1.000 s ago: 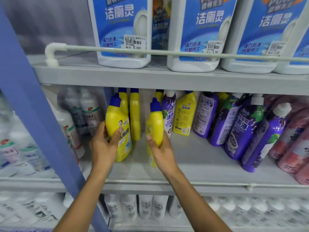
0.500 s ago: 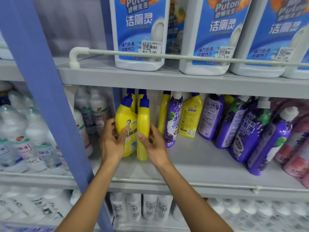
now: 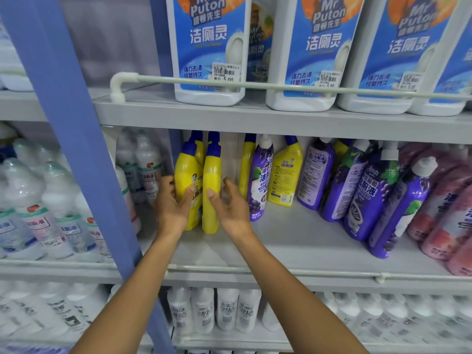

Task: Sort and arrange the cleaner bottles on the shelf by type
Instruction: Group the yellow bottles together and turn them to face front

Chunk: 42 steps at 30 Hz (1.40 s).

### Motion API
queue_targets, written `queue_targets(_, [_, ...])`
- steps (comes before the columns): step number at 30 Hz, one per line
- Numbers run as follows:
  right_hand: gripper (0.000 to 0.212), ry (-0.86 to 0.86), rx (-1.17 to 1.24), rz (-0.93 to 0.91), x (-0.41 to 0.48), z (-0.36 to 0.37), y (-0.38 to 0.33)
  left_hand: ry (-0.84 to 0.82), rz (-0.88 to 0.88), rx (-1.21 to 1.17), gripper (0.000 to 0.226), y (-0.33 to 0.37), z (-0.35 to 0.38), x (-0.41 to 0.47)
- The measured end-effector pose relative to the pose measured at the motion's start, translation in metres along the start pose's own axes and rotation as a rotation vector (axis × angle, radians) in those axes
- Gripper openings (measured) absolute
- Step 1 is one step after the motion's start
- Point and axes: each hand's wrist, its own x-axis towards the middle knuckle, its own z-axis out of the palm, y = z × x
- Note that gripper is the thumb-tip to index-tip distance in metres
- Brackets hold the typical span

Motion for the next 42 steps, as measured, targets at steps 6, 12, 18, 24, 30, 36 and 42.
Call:
queue_targets(6, [0.040,0.516,0.096,-0.068,0.017,-0.065,-0.025,-0.003,-0.017,-0.001,0.033,-0.003,-0.001,0.002])
queue_targets(12, [0.062,0.314,-0.050,0.034,0.043,-0.080,-0.013,0.015,-0.021,0.005,0.029,0.000,0.005,-0.003])
queue_targets(18, [0.069,0.274,-0.189,-0.023,0.040,-0.070,0.008,-0.028,-0.024,0.021,0.028,-0.003,0.001,0.000])
queue_targets(24, [0.053,0.286,-0.274,0.042,0.004,-0.106,-0.004,-0.051,-0.055,-0.042,0.035,-0.009,-0.004,0.004])
queue_targets(30, [0.044,0.427,-0.402,-0.024,-0.040,-0.182,-0.009,-0.022,-0.019,-0.085,0.025,-0.007,0.002,-0.002])
queue_targets(36, [0.068,0.593,-0.529,0.075,-0.050,-0.229,-0.001,-0.010,0.004,-0.097,0.023,-0.008,0.004,-0.006])
queue_targets(42, [0.058,0.536,-0.566,0.098,-0.050,-0.244,0.001,-0.025,-0.016,-0.085,0.028,-0.006,-0.001,-0.005])
